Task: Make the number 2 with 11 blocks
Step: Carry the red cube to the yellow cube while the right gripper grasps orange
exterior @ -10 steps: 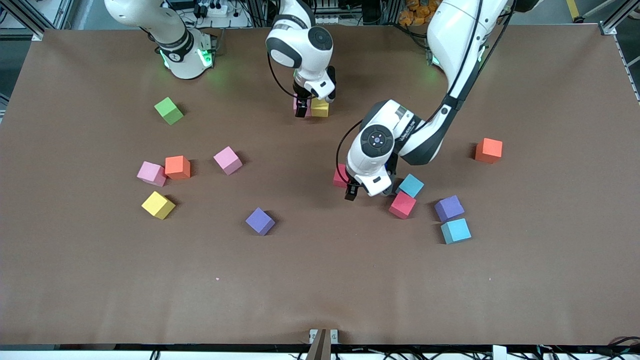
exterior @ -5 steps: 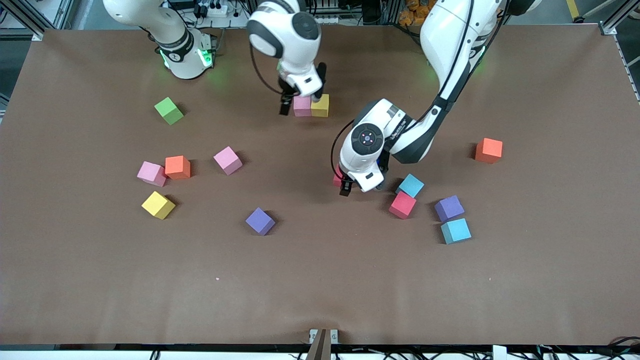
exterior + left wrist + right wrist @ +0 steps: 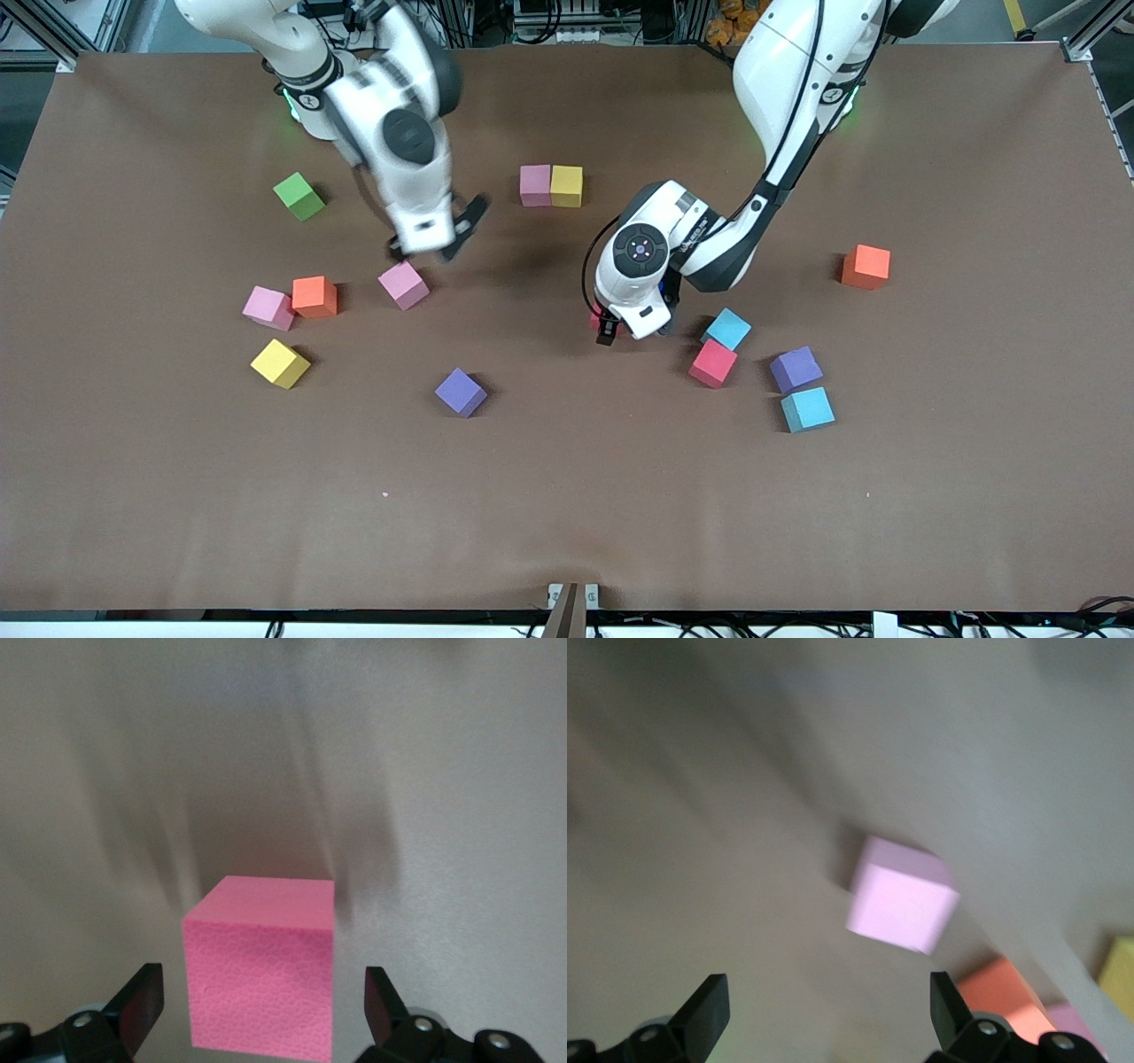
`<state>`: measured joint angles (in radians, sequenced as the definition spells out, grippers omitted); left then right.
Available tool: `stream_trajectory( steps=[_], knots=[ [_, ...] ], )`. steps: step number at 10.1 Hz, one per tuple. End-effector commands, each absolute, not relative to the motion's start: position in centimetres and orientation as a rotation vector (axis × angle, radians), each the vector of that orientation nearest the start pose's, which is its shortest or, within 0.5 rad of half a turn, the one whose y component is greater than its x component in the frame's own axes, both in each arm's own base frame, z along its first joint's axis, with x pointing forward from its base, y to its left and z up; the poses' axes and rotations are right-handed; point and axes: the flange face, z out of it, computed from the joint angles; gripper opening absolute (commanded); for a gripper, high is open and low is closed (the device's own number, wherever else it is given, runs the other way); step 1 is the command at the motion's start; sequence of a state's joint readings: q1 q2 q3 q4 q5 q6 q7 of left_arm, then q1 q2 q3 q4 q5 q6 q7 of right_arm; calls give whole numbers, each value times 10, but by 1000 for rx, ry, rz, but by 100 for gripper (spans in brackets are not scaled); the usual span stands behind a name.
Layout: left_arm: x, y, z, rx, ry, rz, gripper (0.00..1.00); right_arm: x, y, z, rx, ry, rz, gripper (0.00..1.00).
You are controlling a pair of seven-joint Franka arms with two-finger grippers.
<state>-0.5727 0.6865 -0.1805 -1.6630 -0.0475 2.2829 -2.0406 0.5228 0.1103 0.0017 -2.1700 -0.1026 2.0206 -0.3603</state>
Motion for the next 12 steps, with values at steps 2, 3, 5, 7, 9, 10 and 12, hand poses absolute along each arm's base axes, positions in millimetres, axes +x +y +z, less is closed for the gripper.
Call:
stream_trajectory(
  steps=[2, 3, 5, 7, 9, 10, 12],
  knots=[
    [497, -455, 188, -2436, -1906, 196, 97, 496, 129, 320, -3011, -1052, 456, 100],
    [497, -455, 189, -2449, -1894, 192, 74, 502, 104, 311, -3027, -961, 480, 100],
    [496, -452, 197, -2487, -1846, 192, 26, 501, 78, 300, -3094, -557, 515, 100],
    [476, -445, 235, -2481, -1831, 193, 15, 501, 60, 286, -3115, -263, 555, 100],
    [442, -438, 267, -2474, -1843, 219, 15, 506, 36, 273, -3112, -175, 557, 100],
    [423, -440, 270, -2448, -1854, 257, 15, 507, 21, 273, -3108, -125, 554, 100],
    [382, -449, 265, -2327, -1929, 305, 14, 510, 14, 275, -3088, -75, 524, 100]
  ],
)
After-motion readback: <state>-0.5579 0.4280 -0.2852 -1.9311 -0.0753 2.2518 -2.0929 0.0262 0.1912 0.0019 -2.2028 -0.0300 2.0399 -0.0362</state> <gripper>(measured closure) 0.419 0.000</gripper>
